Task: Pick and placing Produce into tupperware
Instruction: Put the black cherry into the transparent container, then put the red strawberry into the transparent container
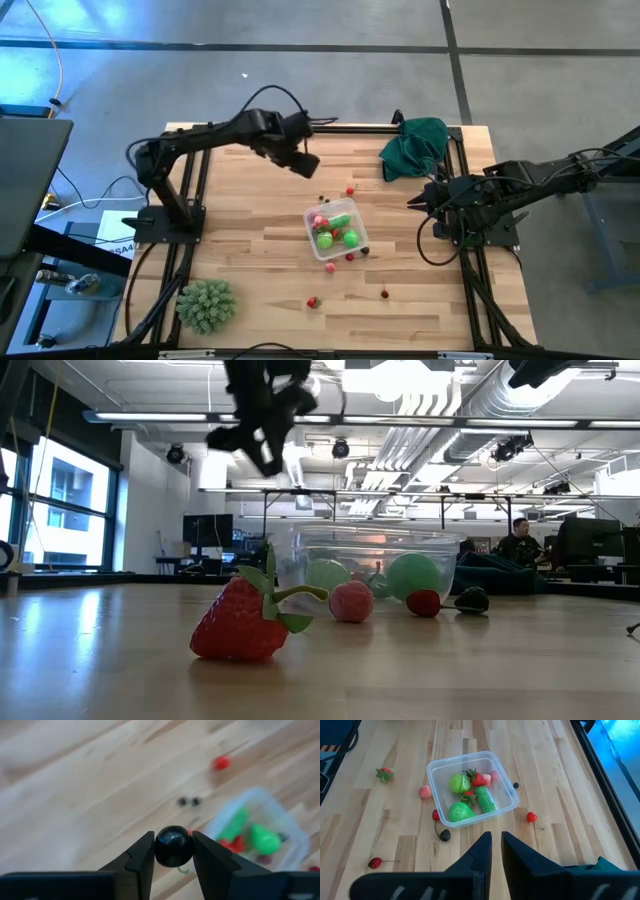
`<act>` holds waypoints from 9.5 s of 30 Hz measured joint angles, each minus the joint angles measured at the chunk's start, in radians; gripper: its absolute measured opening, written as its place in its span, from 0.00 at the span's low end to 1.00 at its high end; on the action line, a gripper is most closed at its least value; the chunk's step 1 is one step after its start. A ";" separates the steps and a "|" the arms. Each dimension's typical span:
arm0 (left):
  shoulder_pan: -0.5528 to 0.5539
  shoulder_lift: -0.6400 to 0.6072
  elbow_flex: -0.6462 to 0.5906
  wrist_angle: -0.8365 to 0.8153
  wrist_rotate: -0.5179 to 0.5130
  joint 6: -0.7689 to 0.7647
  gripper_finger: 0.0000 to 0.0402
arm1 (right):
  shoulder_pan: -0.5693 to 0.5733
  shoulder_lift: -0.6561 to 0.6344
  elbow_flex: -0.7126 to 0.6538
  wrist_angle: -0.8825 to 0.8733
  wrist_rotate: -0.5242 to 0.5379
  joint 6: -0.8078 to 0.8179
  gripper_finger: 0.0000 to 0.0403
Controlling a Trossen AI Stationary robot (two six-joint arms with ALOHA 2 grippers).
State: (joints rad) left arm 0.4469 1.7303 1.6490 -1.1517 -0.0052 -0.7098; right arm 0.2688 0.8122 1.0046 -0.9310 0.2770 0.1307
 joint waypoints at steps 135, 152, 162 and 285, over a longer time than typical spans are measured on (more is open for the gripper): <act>-0.232 -0.209 0.087 -0.004 -0.130 1.176 0.35 | 0.000 0.000 0.000 0.000 0.000 0.000 0.08; -0.725 -0.222 0.086 0.117 -0.098 0.988 0.35 | 0.000 0.000 0.000 0.000 0.000 0.000 0.08; -0.908 -0.025 0.085 0.130 -0.186 0.969 0.35 | 0.000 0.000 0.000 0.000 0.000 0.000 0.08; -0.795 0.474 0.028 0.371 0.128 0.478 0.61 | 0.000 0.000 0.000 0.000 0.000 0.000 0.08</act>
State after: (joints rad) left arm -0.3477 2.2047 1.6770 -0.7806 0.1229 -0.2322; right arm 0.2687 0.8124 1.0046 -0.9310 0.2771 0.1307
